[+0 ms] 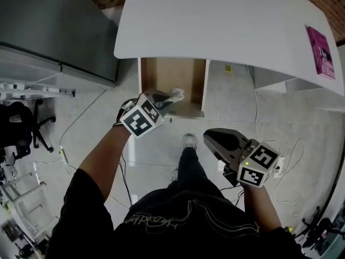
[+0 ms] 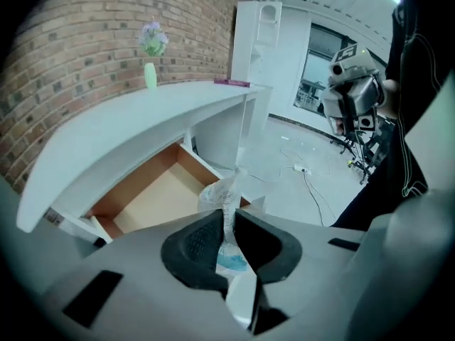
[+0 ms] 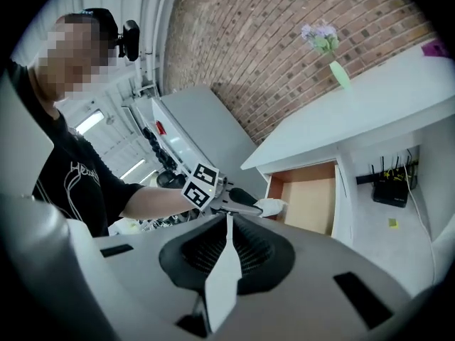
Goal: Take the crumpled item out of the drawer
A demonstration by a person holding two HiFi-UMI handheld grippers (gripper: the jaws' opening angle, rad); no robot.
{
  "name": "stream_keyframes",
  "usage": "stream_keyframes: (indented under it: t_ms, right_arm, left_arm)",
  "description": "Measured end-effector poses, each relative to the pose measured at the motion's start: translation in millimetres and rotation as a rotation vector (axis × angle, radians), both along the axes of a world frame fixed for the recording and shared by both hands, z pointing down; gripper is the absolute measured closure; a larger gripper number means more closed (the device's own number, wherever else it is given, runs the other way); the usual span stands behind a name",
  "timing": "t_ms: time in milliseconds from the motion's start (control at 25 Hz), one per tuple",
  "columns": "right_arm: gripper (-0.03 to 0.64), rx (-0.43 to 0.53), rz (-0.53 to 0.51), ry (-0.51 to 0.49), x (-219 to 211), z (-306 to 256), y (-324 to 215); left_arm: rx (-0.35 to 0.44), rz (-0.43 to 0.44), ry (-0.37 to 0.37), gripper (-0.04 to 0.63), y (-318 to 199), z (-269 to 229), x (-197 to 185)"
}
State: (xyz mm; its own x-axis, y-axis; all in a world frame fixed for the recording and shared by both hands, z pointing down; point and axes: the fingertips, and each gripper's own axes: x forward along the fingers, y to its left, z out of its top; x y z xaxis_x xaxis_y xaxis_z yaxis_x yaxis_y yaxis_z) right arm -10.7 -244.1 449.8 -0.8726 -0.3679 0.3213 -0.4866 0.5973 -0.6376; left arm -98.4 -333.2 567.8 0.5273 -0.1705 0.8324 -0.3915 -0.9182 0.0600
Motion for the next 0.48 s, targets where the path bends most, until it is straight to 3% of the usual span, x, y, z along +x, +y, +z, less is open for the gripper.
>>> stream_keyframes:
  t_ms: [160,280,480]
  right_arm:
    - [0.563,0.061,0.004,0.016,-2.2,-34.3,16.1]
    - [0.563,0.097,0.019,0.027,1.1,-57.9,25.9]
    - [0.563,0.164,0.052,0.025,1.6,-99.3,39.6]
  left_arm:
    - [0.085,-0.019,0.038,0.529,26.1,-60.4,-1.5]
    - [0.11,-0.093,0.102,0.529,44.4,-103.4,0.8]
    - [0.018,-0.284,0.355,0.529,83.1,-186.3,7.3]
